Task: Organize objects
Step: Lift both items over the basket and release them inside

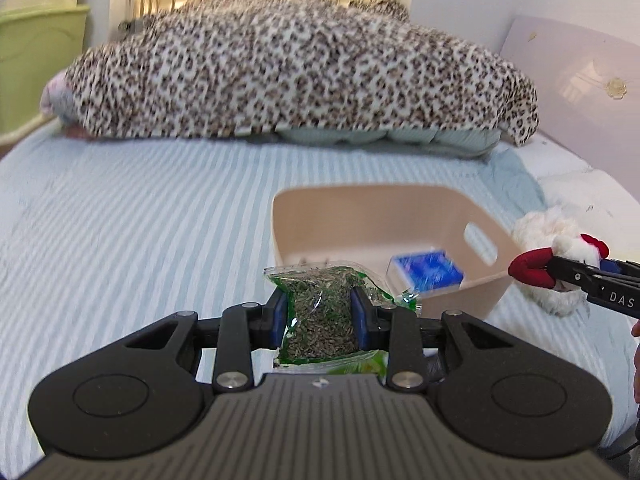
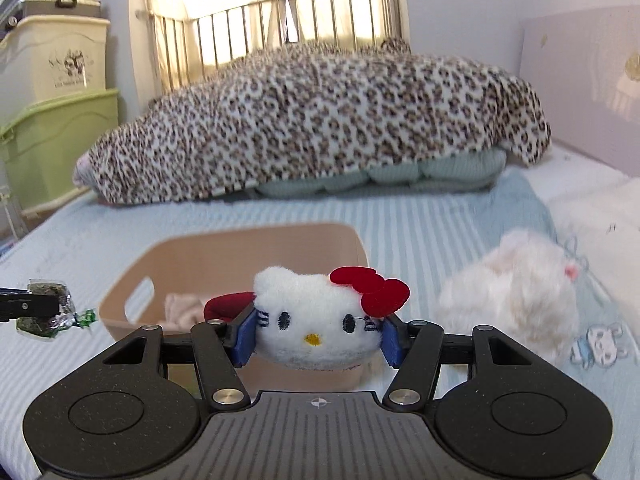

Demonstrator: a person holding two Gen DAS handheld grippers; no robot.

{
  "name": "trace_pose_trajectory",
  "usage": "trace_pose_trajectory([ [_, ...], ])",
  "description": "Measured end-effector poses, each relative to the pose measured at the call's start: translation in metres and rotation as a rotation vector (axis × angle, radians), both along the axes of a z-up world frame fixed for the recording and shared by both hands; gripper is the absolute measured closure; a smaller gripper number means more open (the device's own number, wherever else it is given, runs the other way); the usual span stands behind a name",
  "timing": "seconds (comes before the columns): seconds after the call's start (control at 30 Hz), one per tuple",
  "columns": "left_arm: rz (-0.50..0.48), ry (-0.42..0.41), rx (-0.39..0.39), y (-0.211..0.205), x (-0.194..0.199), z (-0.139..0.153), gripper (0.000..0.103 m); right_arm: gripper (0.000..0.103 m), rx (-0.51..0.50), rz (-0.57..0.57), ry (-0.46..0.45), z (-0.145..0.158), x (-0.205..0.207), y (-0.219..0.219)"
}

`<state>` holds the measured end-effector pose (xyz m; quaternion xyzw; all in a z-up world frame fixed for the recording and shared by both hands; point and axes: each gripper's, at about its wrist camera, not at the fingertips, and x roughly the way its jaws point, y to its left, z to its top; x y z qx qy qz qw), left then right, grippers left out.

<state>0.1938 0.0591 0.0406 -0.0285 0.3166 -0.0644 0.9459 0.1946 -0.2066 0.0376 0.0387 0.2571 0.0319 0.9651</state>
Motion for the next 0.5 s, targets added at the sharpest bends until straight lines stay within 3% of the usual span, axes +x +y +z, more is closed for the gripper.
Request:
trace_pose_trajectory([
  [0.27, -0.032, -0.078, 0.031, -0.025, 0.038, 0.014, 0.068, 0.046, -0.021, -0.001, -0.038, 0.019, 0.034, 0.018],
  [0.5, -0.026, -0.077, 0.111, -0.053, 0.071, -0.009, 0.068, 0.046, -0.054, -0.037, -0.040, 0.018, 0.062, 0.041],
])
